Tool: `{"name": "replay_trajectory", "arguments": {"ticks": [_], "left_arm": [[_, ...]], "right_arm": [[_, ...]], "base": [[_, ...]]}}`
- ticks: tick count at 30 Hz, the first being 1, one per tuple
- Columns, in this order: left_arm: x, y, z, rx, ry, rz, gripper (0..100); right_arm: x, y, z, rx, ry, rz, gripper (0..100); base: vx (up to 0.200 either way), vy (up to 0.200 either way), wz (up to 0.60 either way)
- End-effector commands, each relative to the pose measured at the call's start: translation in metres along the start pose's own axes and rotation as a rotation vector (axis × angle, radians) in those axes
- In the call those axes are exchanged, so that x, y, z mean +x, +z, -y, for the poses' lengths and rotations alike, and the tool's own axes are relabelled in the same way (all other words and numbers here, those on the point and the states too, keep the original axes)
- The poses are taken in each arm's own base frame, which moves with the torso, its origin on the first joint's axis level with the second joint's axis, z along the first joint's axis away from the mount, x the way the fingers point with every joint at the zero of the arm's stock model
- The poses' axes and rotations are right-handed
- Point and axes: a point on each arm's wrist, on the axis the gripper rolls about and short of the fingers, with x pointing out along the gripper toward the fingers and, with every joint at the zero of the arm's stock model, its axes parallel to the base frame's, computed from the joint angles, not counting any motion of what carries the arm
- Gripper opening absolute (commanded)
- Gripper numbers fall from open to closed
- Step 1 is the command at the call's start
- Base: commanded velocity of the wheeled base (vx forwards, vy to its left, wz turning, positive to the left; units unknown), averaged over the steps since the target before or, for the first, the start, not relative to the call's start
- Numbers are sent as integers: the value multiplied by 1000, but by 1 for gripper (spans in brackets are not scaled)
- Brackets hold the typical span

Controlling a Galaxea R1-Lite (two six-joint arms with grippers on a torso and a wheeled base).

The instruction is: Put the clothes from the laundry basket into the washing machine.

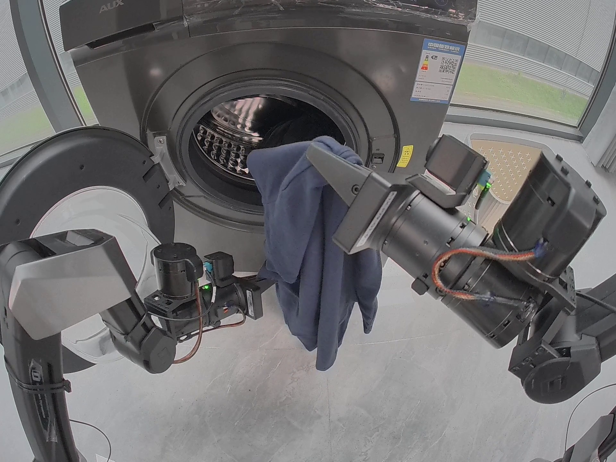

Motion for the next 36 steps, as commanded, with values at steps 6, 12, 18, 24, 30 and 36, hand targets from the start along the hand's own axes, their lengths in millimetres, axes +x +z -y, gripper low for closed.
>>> {"name": "replay_trajectory", "arguments": {"ticks": [6, 12, 18, 24, 30, 36], "left_arm": [[-33, -3, 13, -13, 0, -30, 0], [-19, -23, 8, -21, 4, -60, 0], [-14, -31, 5, -25, 20, -74, 0], [-10, -32, 3, -26, 20, -74, 100], [-5, -28, 4, -71, 12, -45, 100], [1, -28, 2, -83, 8, -13, 100]], "right_arm": [[0, 0, 2, -4, -6, -1, 0], [0, 0, 2, -11, -4, 3, 0], [1, 1, 0, -12, 2, 4, 0], [1, 1, -1, -11, 4, 5, 0], [1, 0, -1, -10, 6, 2, 0], [1, 0, -2, -10, 8, 3, 0]], "base": [[0, 0, 0], [0, 0, 0], [0, 0, 0], [0, 0, 0], [0, 0, 0], [0, 0, 0]]}}
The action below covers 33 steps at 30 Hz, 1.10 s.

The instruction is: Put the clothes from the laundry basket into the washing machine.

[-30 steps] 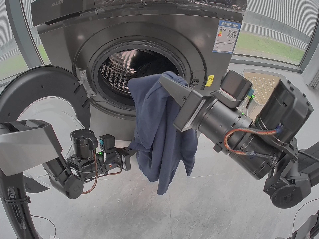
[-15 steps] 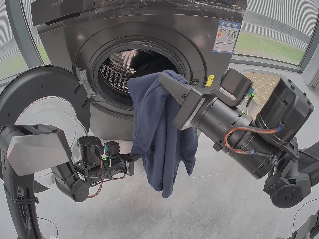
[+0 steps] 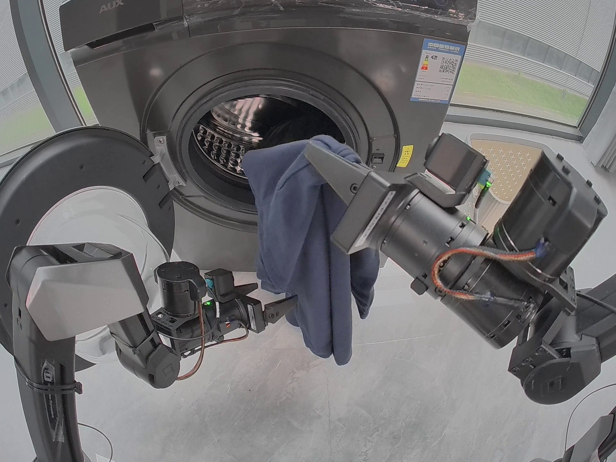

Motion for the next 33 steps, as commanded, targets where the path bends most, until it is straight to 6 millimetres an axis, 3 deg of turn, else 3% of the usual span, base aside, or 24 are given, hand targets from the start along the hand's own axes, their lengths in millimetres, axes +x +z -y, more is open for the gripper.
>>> {"name": "replay_trajectory", "arguments": {"ticks": [1, 14, 15, 27, 32, 33], "left_arm": [[5, -2, -2, 0, -1, 3, 100], [27, -2, -11, 10, 8, 45, 100], [27, -2, -11, 10, 9, 47, 0], [26, 12, -2, 21, -8, 113, 0], [-11, 46, 12, 22, 3, 191, 0], [-11, 46, 12, 22, 3, 191, 0]], "right_arm": [[0, -1, -1, 2, 4, -2, 0], [-1, -2, -1, 2, 4, -7, 0], [-1, -2, -1, 2, 4, -7, 0], [-1, -2, 0, 0, -1, -8, 0], [-1, 0, 6, -16, -17, -4, 0], [-1, 0, 6, -16, -17, -4, 0]], "base": [[0, 0, 0], [0, 0, 0], [0, 0, 0], [0, 0, 0], [0, 0, 0], [0, 0, 0]]}}
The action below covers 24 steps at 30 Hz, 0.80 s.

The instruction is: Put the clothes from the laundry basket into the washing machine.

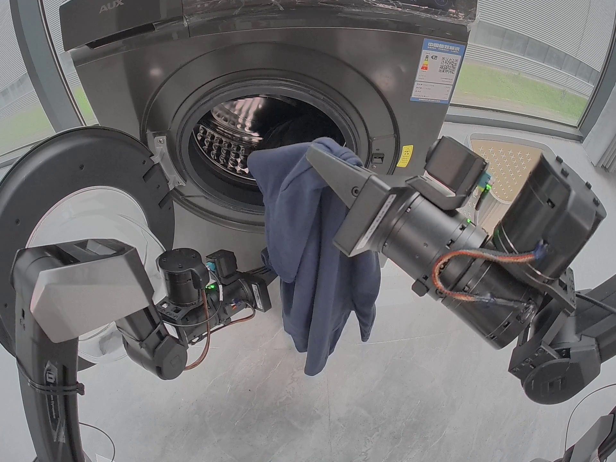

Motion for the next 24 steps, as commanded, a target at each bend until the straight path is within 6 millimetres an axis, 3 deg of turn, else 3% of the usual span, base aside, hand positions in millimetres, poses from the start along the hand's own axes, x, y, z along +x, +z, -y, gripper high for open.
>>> {"name": "replay_trajectory", "arguments": {"ticks": [1, 7, 11, 15, 20, 21, 24], "left_arm": [[-49, 47, 22, 19, 8, 71, 0], [-125, 82, 50, 40, 57, 155, 0], [-156, 98, 56, 56, 79, 228, 0], [-171, 109, 63, 66, 83, 288, 0], [-170, 122, 66, 84, 84, 339, 0], [-169, 136, 71, 94, 75, 386, 0], [-169, 139, 72, 91, 70, 391, 0]], "right_arm": [[0, 2, 11, -26, -32, 2, 0], [-14, 6, 33, -80, -101, -22, 0], [-22, -3, 38, -85, -116, -62, 0], [-26, -8, 40, -89, -128, -89, 0], [-33, -11, 52, -117, -160, -118, 0], [-43, -20, 57, -125, -146, -169, 0], [-48, -26, 59, -123, -129, -203, 0]], "base": [[0, 0, 0], [0, 0, 0], [0, 0, 0], [0, 0, 0], [0, 0, 0], [0, 0, 0], [0, 0, 0]]}}
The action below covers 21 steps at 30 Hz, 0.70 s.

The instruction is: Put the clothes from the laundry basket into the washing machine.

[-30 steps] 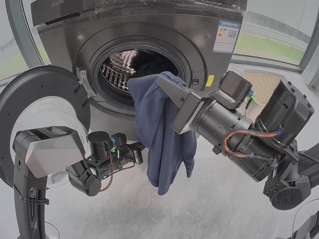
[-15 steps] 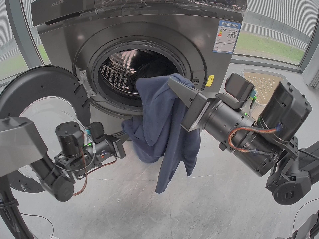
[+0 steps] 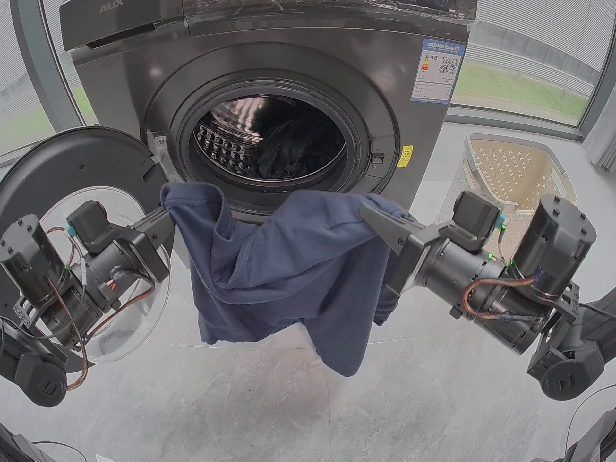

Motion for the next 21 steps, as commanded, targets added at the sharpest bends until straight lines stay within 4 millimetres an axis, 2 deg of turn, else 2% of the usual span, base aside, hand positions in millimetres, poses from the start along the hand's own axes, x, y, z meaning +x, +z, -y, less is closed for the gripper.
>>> {"name": "replay_trajectory", "arguments": {"ticks": [1, 4, 5, 8, 11, 15, 18, 21], "left_arm": [[-4, 28, 9, 14, -26, 101, 0], [-5, 28, 9, 14, -28, 102, 0], [-5, 29, 9, 14, -28, 104, 0], [-4, 30, 9, 13, -29, 110, 0], [0, 36, 9, 18, -30, 139, 0], [2, 41, 12, 21, -43, 162, 0], [3, 43, 16, 20, -62, 179, 0], [3, 41, 20, 14, -80, 176, 0]], "right_arm": [[-10, -13, 7, -11, 9, -63, 0], [-9, -14, 7, -11, 12, -64, 0], [-9, -15, 7, -11, 11, -67, 100], [-9, -17, 7, -12, 11, -72, 100], [-20, -33, 8, -22, 9, -148, 100], [-48, -61, 17, -82, 45, -301, 100], [-54, -66, 18, -92, 60, -334, 100], [-50, -63, 18, -96, 62, -314, 100]], "base": [[0, 0, 0], [0, 0, 0], [0, 0, 0], [0, 0, 0], [0, 0, 0], [0, 0, 0], [0, 0, 0], [0, 0, 0]]}}
